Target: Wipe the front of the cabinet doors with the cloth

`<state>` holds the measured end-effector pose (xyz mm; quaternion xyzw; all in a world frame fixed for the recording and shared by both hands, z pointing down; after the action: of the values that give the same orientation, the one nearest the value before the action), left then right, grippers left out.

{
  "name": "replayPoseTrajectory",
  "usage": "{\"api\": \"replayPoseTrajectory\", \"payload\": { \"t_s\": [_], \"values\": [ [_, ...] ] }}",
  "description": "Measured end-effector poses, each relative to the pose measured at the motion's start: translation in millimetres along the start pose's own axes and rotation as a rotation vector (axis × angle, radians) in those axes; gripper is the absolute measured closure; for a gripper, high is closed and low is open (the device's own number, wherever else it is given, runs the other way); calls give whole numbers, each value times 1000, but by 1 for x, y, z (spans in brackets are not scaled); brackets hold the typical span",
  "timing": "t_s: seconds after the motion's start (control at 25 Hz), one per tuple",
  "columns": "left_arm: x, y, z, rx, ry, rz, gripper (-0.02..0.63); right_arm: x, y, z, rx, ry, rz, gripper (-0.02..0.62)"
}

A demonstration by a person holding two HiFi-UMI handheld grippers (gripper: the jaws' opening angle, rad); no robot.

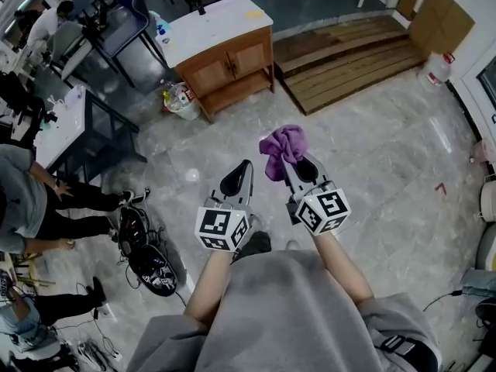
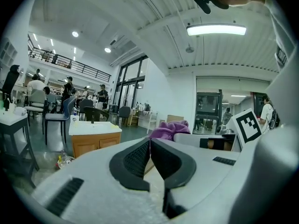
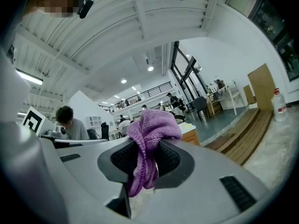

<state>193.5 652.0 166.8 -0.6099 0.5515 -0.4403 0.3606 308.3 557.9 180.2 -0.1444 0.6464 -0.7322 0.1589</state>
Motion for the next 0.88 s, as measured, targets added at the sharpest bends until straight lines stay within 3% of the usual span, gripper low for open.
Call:
{"api": "replayPoseTrajectory", "payload": {
  "t_s": [0.44, 0.88],
  "values": [
    [24, 30, -87, -22, -45, -40, 592, 82, -4, -16, 21, -82, -14, 509],
    [35, 41, -128, -57, -93, -51, 592, 113, -8, -26, -1, -145, -52, 509]
  ]
}}
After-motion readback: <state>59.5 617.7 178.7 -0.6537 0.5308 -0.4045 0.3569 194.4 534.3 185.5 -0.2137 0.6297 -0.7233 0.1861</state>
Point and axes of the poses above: the fingertips, and each gripper's own axes: x forward along the fingers, z to its right, y out of its top, the point moved 5 cm from there along -x, backward along the fingers, and after that the axes turned 13 degrees about -x, right-handed, at the moved point
